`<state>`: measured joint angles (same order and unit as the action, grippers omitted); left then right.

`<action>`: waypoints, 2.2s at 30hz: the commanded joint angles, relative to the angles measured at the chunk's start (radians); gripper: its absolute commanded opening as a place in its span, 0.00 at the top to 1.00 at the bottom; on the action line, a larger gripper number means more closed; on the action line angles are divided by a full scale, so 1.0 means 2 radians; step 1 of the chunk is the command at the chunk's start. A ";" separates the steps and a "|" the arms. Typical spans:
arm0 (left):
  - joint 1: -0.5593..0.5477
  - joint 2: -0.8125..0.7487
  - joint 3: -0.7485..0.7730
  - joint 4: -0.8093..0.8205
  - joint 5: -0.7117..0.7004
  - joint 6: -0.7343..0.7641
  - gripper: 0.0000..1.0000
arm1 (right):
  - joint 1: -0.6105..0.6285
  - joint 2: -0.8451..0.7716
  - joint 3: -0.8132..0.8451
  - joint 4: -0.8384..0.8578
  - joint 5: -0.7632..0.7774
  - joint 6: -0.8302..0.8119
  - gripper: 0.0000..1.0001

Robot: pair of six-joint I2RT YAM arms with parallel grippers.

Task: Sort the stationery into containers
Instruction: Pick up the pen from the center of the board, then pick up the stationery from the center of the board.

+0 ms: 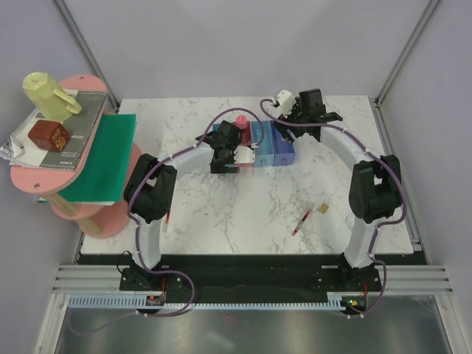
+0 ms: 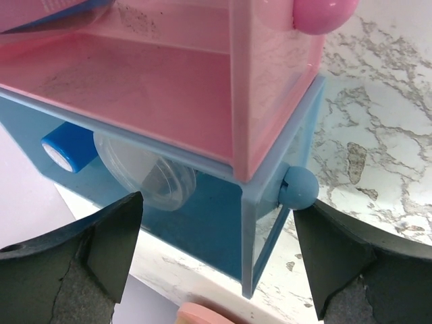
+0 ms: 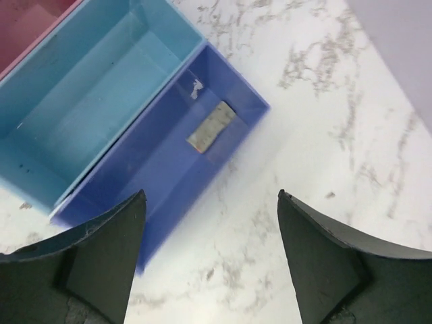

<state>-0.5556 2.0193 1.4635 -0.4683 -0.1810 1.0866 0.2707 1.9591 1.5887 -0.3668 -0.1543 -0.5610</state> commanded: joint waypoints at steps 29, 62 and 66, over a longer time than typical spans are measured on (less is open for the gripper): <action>0.030 -0.318 -0.254 -0.189 0.067 -0.293 0.00 | -0.023 -0.303 -0.337 -0.151 0.060 0.064 0.25; 0.104 -0.326 -0.320 -0.145 0.123 -0.324 0.00 | -0.053 -0.265 -0.422 -0.145 0.014 -0.044 0.36; 0.107 -0.325 -0.322 -0.145 0.123 -0.325 0.00 | -0.053 -0.239 -0.427 -0.129 0.012 -0.041 0.41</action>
<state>-0.3500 1.3678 0.8249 -0.7803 0.0372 0.4740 0.1661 1.4445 0.7521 -0.6708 -0.1020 -0.6331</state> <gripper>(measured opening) 0.994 0.608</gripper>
